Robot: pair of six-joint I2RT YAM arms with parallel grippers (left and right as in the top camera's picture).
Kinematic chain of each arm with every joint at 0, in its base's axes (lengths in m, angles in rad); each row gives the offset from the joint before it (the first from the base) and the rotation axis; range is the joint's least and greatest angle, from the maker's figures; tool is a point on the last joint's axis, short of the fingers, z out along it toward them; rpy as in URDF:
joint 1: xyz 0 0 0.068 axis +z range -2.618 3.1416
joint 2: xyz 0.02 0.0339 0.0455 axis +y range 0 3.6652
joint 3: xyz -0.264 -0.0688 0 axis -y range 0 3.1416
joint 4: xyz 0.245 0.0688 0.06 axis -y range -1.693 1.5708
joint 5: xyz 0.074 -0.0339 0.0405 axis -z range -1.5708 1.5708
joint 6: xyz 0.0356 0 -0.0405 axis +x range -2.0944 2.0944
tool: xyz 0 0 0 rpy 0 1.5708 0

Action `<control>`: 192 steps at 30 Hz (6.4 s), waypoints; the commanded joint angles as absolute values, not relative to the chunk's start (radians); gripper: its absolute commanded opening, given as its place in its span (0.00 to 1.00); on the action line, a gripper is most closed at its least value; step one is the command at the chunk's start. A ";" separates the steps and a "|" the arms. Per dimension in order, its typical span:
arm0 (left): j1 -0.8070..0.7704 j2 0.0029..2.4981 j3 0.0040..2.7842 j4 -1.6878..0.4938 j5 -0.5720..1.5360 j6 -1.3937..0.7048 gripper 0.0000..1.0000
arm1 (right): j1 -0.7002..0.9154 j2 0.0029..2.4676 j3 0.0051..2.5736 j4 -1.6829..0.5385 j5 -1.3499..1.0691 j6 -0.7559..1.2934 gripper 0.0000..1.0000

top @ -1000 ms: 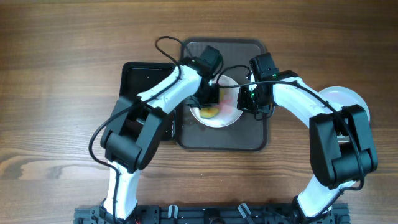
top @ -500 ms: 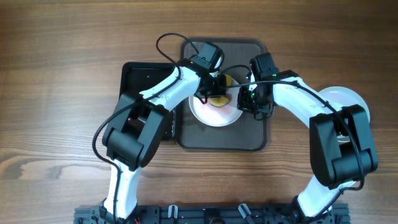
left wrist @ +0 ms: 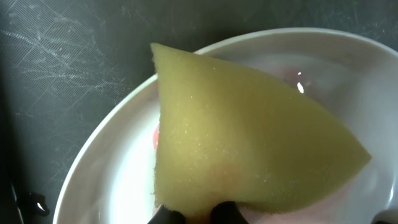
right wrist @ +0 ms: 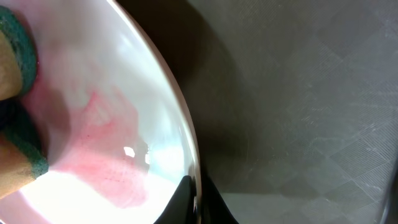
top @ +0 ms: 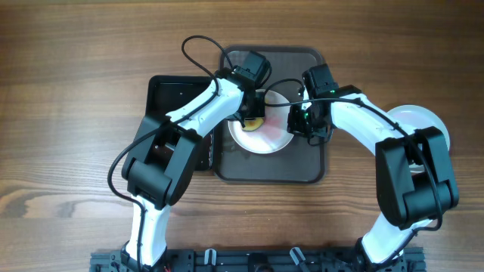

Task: Clean dirty plates on tray and stack at the side
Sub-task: 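Keep scrubbing the plate with the sponge in circles, left gripper, then carry the sponge back and drop it into the black tray, then lift the plate with the right gripper and tilt it over the black tray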

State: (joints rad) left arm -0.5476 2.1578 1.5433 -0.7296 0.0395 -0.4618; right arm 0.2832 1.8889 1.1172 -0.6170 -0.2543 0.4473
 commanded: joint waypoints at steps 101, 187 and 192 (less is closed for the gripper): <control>-0.220 1.717 1.367 -1.093 -0.051 -0.347 0.04 | 0.284 1.936 1.097 -0.597 -0.193 0.419 0.05; -0.165 0.667 1.197 -1.015 0.123 -0.400 1.00 | 0.946 1.708 1.361 0.309 0.842 -0.738 0.04; -0.165 0.667 1.197 -1.015 0.123 -0.400 1.00 | 0.962 1.708 1.361 0.330 0.858 -0.760 0.04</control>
State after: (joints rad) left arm -0.1688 0.6685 1.1835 -1.0176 0.1066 -0.3874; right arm 0.9485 1.7058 1.3453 0.3161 0.8169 -0.7246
